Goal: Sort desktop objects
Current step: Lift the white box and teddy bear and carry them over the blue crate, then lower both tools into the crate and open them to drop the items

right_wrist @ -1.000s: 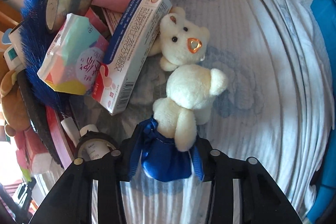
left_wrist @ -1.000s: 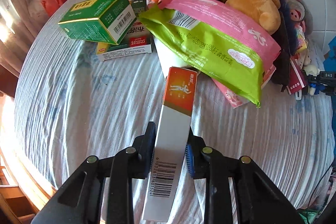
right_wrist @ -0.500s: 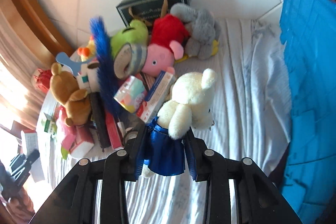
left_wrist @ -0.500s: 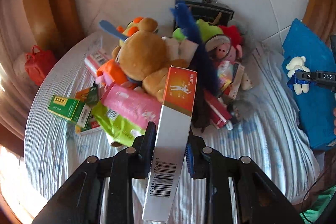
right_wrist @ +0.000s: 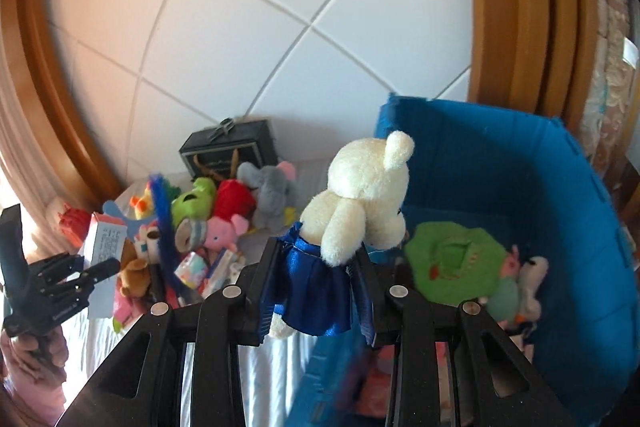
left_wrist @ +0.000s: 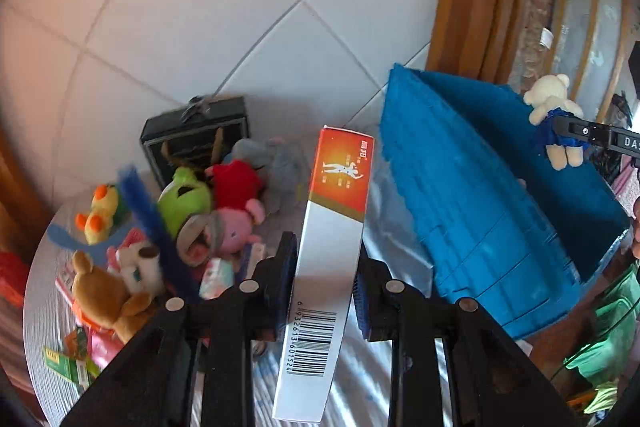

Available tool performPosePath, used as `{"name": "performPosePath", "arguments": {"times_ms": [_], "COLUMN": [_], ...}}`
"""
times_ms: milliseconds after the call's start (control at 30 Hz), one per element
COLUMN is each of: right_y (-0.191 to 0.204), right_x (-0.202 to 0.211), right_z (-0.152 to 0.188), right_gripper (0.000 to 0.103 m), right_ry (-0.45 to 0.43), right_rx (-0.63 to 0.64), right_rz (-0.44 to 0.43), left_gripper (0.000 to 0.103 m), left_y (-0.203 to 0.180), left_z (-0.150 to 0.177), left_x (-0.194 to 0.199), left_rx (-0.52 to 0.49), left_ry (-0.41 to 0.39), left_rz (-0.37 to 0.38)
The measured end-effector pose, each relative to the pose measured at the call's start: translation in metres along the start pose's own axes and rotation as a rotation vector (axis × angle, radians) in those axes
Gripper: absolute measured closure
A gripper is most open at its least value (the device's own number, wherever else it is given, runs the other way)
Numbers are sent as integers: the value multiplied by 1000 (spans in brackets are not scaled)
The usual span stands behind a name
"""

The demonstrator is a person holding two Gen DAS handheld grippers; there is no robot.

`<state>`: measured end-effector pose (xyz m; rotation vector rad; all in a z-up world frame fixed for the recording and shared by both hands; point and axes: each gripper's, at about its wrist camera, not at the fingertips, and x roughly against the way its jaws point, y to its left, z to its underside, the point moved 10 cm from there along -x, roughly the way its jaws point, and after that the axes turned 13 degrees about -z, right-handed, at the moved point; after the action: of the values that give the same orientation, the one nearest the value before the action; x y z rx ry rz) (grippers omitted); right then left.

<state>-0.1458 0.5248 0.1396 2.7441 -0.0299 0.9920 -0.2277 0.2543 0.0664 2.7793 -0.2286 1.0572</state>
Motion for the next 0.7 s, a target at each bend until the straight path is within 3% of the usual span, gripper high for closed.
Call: {"name": "performPosePath", "arguments": {"times_ms": [200,333,467,533,600,700], "right_y": [-106,-174,-229,-254,-276,-301], "right_x": [47,49,31,20,9,-13], "right_z": [-23,-16,2,11,16,21], "right_gripper": [70,70,70,70,70,70], "right_ry": [-8,41,112,154,190,227], "right_rx": [-34,-57,-82,-108,-128,-155], "right_rz": [107,145,181,178,174,175], "left_gripper": [81,81,81,81,81,81], "left_y": [-130,-214,-288,-315,-334,-349], "left_z": [-91,-126,-132,-124,-112,-99], "left_x": [11,11,-20,-49,-84,-130], "left_rx": [-71,-125,-190,-211,-214,-208], "left_ry": [-75,-90,-39,30,122,197], "left_rz": [105,172,172,163,158,133]}}
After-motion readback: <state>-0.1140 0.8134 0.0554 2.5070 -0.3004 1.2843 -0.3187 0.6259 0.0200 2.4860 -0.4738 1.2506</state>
